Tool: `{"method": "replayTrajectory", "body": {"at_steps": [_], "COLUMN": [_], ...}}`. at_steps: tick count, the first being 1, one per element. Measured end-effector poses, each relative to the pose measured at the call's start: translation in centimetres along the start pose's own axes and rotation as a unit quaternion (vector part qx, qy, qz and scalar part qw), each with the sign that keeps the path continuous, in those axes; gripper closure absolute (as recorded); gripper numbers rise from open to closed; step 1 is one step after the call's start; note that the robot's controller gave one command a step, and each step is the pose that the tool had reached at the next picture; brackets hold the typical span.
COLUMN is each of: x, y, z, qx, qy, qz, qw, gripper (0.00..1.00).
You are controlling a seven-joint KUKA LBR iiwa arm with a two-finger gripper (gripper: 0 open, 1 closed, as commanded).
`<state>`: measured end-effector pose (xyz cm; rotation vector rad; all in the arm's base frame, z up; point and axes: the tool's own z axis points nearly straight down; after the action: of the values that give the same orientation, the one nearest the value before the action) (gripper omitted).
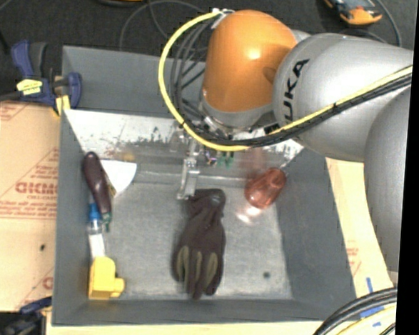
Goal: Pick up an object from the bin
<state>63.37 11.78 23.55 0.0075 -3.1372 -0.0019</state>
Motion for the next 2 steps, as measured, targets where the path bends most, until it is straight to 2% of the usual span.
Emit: {"method": "replayTrajectory", "body": {"at_steps": [1,2], "x": [-0.1,0.3], "y": [0.0,-0.6], "z": [-0.5,-1.6], "qx": [-0.001,0.001], "qy": [-0.0043,-0.0013], "qz": [0.001,-0.019], "qw": [1.0,0.9998], "gripper": [0.0,0.0]}}
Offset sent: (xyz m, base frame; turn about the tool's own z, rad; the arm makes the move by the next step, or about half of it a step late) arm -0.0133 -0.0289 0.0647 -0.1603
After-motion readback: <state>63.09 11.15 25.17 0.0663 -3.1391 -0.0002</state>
